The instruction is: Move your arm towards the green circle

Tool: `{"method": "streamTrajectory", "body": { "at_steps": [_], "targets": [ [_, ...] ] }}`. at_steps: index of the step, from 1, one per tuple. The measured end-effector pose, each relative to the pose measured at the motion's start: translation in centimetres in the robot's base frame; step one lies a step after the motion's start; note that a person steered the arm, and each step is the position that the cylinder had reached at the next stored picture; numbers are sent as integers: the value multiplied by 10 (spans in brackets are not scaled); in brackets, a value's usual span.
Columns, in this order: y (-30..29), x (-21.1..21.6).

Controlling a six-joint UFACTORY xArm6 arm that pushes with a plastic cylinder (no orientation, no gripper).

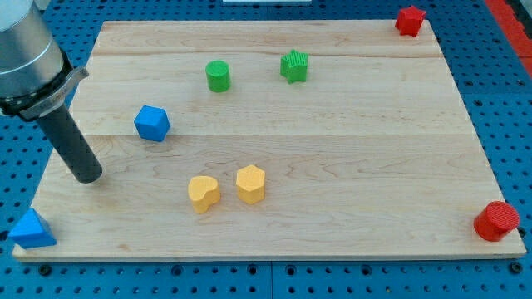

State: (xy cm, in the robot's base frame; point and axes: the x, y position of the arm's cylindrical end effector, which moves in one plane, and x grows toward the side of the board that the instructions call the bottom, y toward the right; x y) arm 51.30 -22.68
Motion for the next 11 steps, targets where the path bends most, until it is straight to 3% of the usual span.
{"method": "streamTrajectory", "body": {
  "at_steps": [2,5,8,11],
  "targets": [
    [100,-2],
    [211,-110],
    [208,-151],
    [153,-176]
  ]
}}
